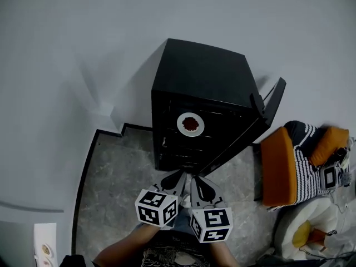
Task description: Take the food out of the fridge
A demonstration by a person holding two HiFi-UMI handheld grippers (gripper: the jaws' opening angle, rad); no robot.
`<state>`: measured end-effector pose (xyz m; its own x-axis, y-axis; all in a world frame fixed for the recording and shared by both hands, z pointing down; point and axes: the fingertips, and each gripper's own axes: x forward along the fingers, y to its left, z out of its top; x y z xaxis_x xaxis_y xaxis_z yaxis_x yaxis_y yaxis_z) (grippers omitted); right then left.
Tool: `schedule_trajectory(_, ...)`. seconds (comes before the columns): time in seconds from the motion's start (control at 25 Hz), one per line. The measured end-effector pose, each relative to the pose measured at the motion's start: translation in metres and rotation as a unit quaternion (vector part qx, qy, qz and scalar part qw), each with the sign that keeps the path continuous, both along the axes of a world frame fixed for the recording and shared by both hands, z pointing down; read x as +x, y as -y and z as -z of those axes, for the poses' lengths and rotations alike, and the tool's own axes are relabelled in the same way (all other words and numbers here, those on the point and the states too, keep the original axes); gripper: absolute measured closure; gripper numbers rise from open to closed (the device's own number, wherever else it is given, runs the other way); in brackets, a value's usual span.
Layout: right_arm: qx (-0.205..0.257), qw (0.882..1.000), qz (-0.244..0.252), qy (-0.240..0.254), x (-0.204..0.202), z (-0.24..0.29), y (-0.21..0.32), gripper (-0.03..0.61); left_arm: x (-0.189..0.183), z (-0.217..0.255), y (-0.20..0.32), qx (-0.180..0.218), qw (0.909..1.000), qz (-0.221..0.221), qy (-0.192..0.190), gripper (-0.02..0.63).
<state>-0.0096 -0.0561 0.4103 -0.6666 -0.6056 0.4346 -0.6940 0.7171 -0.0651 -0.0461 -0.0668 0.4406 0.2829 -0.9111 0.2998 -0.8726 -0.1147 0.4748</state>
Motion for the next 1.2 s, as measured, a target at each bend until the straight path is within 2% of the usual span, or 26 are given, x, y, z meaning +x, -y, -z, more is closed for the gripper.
schedule_trajectory(0.28, 0.005, 0.999, 0.032, -0.017, -0.002, -0.009, 0.052, 0.555, -0.007, -0.026, 0.057, 0.016, 0.9937, 0.031, -0.107, 0.592)
schedule_trajectory(0.52, 0.014, 0.997, 0.061, -0.037, -0.003, -0.016, 0.096, 0.555, -0.012, -0.053, 0.109, 0.035, 0.9806, 0.057, -0.185, 0.591)
schedule_trajectory(0.68, 0.012, 0.995, 0.084, -0.046, -0.009, -0.025, 0.119, 0.555, -0.021, -0.084, 0.140, 0.038, 0.9687, 0.079, -0.232, 0.591)
schedule_trajectory(0.8, 0.012, 0.993, 0.105, -0.053, -0.015, -0.031, 0.132, 0.555, -0.027, -0.107, 0.157, 0.039, 0.9627, 0.095, -0.250, 0.591)
schedule_trajectory(1.0, 0.013, 0.989, 0.133, -0.062, -0.022, -0.040, 0.150, 0.555, -0.032, -0.141, 0.177, 0.033, 0.9580, 0.114, -0.261, 0.588)
schedule_trajectory(1.2, 0.013, 0.985, 0.156, -0.071, -0.024, -0.047, 0.164, 0.555, -0.036, -0.166, 0.196, 0.035, 0.9442, 0.138, -0.297, 0.534)
